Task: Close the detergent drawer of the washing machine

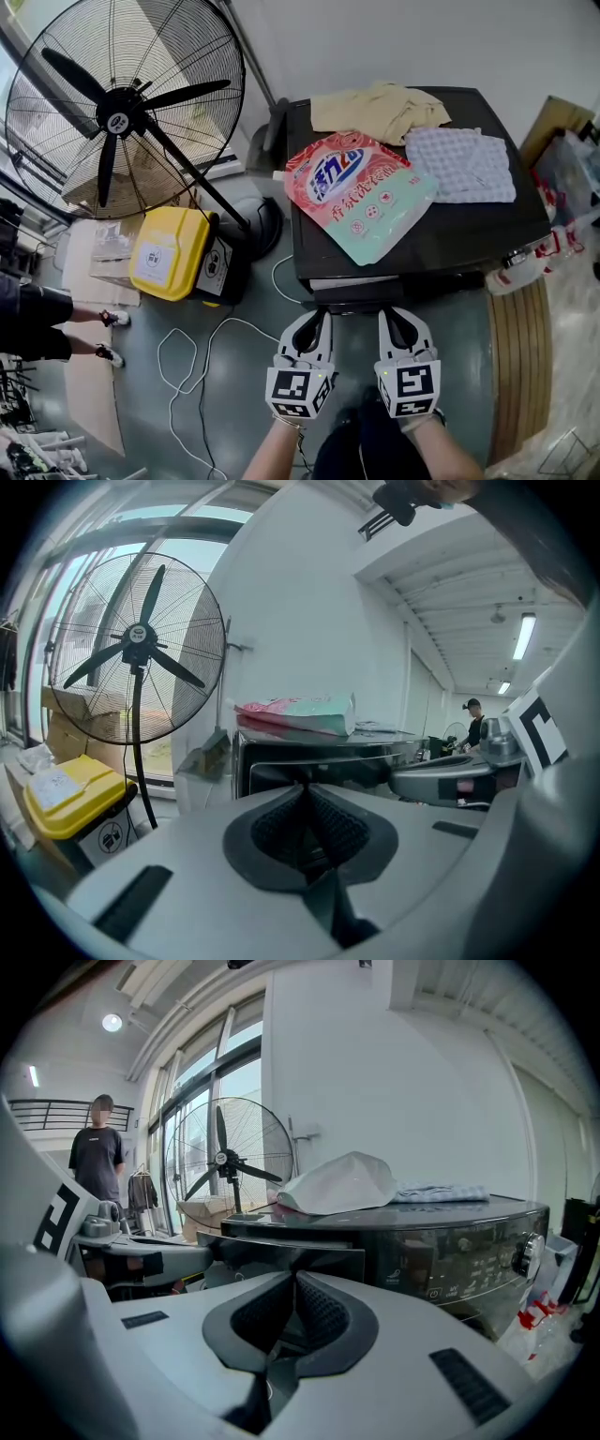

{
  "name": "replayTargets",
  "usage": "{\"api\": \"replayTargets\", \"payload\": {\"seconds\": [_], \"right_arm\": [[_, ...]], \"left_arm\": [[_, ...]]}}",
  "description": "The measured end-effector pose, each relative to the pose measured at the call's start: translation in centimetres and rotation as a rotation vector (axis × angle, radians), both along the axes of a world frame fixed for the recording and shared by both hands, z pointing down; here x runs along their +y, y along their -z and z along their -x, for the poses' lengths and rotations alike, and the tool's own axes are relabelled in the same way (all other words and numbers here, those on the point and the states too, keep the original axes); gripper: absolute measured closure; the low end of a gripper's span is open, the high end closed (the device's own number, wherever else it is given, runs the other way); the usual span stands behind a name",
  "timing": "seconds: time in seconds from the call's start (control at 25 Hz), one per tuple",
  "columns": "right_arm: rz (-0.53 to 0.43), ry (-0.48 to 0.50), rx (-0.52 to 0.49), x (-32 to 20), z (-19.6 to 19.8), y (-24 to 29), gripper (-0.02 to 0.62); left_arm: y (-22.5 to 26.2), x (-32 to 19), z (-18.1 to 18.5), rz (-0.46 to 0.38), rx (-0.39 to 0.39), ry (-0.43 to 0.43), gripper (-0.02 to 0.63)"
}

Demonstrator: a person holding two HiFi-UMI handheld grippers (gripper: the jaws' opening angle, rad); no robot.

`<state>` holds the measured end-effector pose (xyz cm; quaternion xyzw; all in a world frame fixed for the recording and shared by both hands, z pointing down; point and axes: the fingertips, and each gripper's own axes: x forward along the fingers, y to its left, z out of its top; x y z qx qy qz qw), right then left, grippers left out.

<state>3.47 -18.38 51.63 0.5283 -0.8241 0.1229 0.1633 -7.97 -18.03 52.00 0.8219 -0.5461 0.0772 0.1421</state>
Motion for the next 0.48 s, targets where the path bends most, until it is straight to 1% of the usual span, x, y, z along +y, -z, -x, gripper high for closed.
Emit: {"api": "replayTargets", "payload": {"seconds": [0.12,0.48], "right_arm": [[0.016,0.002,-0.001,-1.1,0.2,0.0,0.563],[0.000,-0.002,0.000,-1.6,0.3,0.0,0.565]], "left_arm": [[0.1,-1.1,0.1,0.010,0.001,0.004,0.575],[0.1,-1.7,0.3,0.000,-0.003,0.000,0.577]]}}
